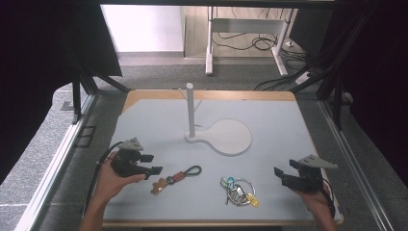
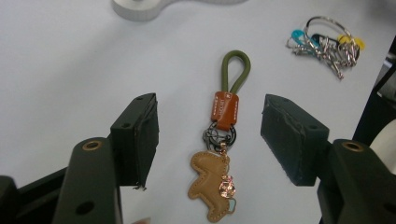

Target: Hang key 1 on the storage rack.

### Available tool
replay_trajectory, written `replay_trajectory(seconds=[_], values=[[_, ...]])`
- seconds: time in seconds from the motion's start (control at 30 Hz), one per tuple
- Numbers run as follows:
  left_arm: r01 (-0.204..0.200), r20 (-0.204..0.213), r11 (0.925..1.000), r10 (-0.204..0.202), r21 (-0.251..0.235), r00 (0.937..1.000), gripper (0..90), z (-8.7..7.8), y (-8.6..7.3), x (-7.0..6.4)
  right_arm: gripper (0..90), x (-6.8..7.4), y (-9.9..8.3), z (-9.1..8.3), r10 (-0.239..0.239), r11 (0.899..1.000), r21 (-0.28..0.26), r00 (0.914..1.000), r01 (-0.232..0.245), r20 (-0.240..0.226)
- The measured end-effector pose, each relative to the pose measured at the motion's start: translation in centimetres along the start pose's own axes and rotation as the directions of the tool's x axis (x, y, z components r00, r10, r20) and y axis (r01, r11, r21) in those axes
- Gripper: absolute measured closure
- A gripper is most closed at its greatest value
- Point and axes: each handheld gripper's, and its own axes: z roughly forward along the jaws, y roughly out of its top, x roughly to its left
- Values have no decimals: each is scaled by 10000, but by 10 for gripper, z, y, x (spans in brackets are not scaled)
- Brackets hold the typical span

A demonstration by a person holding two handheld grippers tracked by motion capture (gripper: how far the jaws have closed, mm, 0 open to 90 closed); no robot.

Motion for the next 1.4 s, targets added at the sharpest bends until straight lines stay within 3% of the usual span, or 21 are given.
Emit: replay_trajectory(seconds=[0.07, 0.17, 0.23, 0.47, 0.6, 0.63, 0.67, 0.77, 0.9, 1.1, 1.27, 1.3, 1.4], values=[[-104, 28, 9992, 103, 375, 9999, 371, 10, 5, 0, 291, 0, 1, 1, -14, 10000, 63, 10000, 14, -30], [-73, 20, 9989, 72, 461, 10000, 379, 14, 7, 1, 292, 0, 1, 3, -33, 9999, 125, 10000, 34, -69], [-114, 235, 9974, 98, 714, 9997, 380, 19, 11, 1, 292, 0, 1, 5, -62, 9998, 200, 9999, 64, -90], [-452, 408, 9899, 400, 1346, 9984, 393, 22, 20, 0, 293, 2, 1, 9, -125, 9992, 369, 9998, 130, -140], [-669, 445, 9817, 599, 1785, 9972, 399, 29, 27, -5, 294, 2, 2, 11, -102, 9990, 422, 9998, 108, -141], [-845, 468, 9746, 764, 2075, 9960, 401, 34, 31, -7, 294, 2, 1, 12, -94, 9990, 428, 9998, 101, -149], [-845, 468, 9746, 764, 2075, 9960, 404, 34, 31, -7, 294, 2, 1, 12, -94, 9990, 428, 9998, 101, -149], [-1161, 595, 9630, 1046, 2434, 9927, 409, 44, 38, -11, 295, 2, 1, 12, -100, 9988, 482, 9998, 108, -160], [-1145, 675, 9594, 1004, 2577, 9927, 415, 51, 40, -13, 295, 2, 1, 13, -74, 9986, 530, 9998, 83, -165], [-1320, 815, 9404, 1119, 3135, 9904, 436, 67, 42, -14, 295, 2, 0, 15, -62, 9979, 644, 9999, 72, -158], [-1583, 936, 9153, 1328, 3705, 9867, 460, 79, 45, -15, 295, 3, 0, 17, -105, 9972, 736, 9998, 116, -149], [-1719, 977, 9064, 1451, 3858, 9846, 475, 80, 46, -15, 295, 4, -1, 17, -107, 9970, 770, 9998, 119, -165], [-1846, 1003, 8930, 1570, 4104, 9825, 509, 87, 48, -17, 295, 4, -1, 18, -103, 9967, 802, 9998, 115, -152]])
